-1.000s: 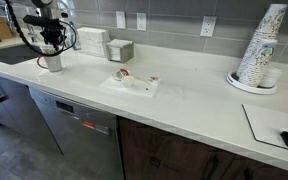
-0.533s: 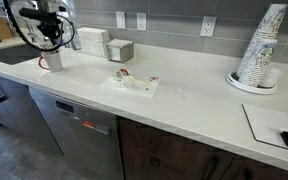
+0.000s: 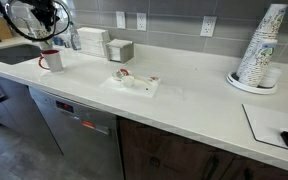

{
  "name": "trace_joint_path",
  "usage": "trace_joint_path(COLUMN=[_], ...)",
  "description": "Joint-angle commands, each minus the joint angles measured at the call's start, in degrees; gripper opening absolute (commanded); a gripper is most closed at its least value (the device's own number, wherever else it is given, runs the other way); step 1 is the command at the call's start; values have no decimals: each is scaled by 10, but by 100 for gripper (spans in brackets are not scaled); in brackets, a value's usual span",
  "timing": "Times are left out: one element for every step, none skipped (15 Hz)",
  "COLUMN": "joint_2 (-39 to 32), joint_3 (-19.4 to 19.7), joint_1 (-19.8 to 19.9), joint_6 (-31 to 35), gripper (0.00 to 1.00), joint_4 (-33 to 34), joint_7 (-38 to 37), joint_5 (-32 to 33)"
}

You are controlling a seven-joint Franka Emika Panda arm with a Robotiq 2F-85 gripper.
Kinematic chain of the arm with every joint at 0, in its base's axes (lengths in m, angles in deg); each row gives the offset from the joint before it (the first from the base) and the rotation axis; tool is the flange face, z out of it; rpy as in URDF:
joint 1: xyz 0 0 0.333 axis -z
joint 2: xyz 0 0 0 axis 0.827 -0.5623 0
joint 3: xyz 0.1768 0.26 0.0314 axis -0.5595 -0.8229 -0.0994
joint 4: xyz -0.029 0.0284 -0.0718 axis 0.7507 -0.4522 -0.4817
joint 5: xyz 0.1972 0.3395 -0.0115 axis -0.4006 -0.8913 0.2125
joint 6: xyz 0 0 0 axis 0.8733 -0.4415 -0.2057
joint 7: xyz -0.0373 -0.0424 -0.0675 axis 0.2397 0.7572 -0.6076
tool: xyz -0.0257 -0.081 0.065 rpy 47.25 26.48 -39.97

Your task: Remove the styrofoam cup from the white and red mug cup and put it on the counter top slightly to the right

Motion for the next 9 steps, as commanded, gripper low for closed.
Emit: trace_joint_path(joint_2=[62,73,84,93,100,107,112,115,116], joint_3=[3,6,12,18,24,33,41,50,58], joint_1=[26,33,37,43,48,51,55,57,61], joint_6=[22,27,31,29,28,28,28,29,27], gripper=[1,1,1,1,1,1,1,1,1], joint_4=[-53,-60,-70,-78,-86,-96,-107,-117,-126], joint_7=[1,-1,-14,-26,-36,-55,-75,-97,-113], joint_5=[-68,-87,-96,-108,-117,-121,-122,-118,-122])
